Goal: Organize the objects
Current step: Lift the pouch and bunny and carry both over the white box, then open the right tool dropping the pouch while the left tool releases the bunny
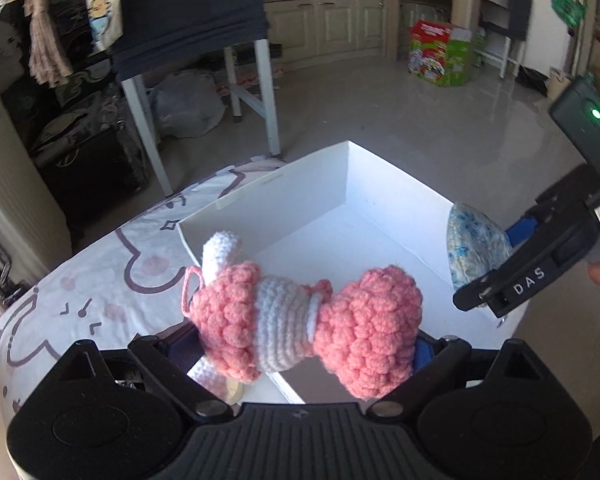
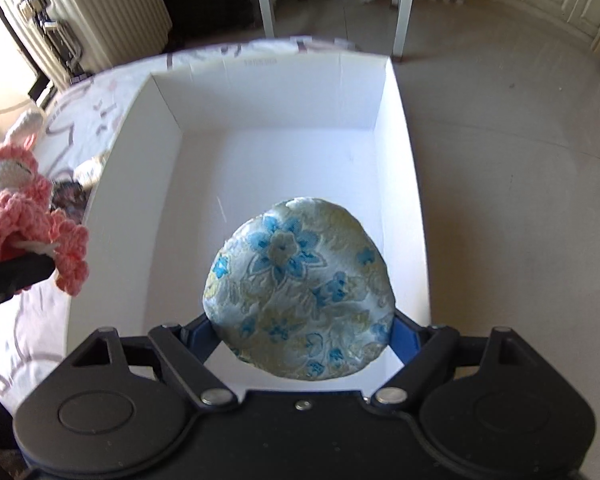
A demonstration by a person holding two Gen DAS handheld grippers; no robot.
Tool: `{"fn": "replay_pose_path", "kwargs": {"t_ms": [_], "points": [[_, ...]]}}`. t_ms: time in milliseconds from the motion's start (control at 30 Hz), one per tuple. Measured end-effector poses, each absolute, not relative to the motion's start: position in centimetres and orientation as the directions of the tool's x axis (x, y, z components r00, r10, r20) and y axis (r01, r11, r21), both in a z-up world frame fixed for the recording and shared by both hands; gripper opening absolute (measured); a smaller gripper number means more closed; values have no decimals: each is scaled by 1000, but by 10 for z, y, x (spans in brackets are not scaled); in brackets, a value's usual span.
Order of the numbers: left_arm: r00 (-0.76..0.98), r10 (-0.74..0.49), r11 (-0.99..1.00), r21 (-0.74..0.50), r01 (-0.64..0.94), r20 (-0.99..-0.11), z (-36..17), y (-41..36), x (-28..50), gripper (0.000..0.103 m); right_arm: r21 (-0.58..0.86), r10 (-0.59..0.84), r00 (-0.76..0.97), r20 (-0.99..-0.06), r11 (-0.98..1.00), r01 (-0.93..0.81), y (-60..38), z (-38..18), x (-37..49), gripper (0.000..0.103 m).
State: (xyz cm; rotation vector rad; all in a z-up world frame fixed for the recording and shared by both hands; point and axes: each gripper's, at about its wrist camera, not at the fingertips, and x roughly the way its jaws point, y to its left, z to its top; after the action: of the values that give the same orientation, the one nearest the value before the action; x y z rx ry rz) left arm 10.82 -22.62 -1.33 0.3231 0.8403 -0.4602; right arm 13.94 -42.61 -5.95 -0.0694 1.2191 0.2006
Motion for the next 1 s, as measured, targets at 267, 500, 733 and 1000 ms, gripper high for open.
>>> {"fn": "replay_pose_path", "kwargs": {"t_ms": [267, 500, 733, 1000], "points": [[468, -261, 658, 200, 726, -844, -41, -270, 113, 96, 25, 79, 210, -975, 969, -246, -434, -92, 147, 85], [391, -190, 497, 255, 829, -901, -65, -292, 119, 96, 21, 75, 171, -982, 954, -299, -421, -103, 147, 85], [344, -145, 425, 256, 868, -928, -74, -298, 121, 97, 10, 70, 173, -982, 944, -329, -415, -103, 138, 85], [340, -131, 411, 261, 874, -931, -75, -297, 117, 103, 7, 82, 193, -978, 933, -361, -411, -100, 124, 94]]}}
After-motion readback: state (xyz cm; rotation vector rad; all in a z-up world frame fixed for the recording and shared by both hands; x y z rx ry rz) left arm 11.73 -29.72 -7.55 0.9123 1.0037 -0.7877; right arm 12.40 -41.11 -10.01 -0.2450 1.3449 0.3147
